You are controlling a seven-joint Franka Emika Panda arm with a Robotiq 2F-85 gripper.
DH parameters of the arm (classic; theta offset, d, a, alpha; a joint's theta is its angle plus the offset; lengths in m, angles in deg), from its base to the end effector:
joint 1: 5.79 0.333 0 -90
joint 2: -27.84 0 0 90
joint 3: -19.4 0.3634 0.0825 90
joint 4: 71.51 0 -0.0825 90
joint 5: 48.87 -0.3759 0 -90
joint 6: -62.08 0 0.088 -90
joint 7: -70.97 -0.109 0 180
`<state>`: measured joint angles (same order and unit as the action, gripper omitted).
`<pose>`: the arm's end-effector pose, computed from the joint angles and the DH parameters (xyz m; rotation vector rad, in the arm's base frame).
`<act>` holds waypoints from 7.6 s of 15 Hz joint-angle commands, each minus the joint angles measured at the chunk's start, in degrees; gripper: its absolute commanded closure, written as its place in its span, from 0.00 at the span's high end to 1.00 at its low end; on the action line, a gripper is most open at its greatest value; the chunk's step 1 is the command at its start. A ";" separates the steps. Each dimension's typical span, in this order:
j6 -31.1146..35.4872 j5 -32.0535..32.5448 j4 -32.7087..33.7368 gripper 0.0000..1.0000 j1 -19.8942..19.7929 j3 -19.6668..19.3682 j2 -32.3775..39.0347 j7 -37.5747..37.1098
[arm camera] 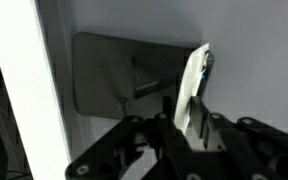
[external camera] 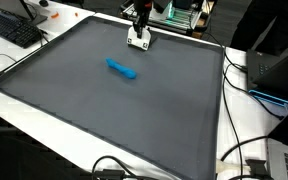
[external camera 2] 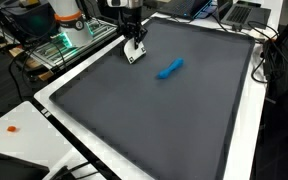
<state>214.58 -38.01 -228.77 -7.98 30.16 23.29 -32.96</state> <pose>0.3812 0.0619 0.2954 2.2553 -2.0936 0.1249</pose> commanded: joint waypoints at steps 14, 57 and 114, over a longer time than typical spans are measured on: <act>-4.77 -9.46 5.72 0.01 7.33 -1.47 -7.55 15.82; -16.96 -0.10 42.05 0.01 11.85 -6.88 23.70 76.75; -11.20 -5.32 35.40 0.01 12.19 -8.26 23.07 92.23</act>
<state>203.86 -45.66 -192.20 3.70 23.18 48.31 60.67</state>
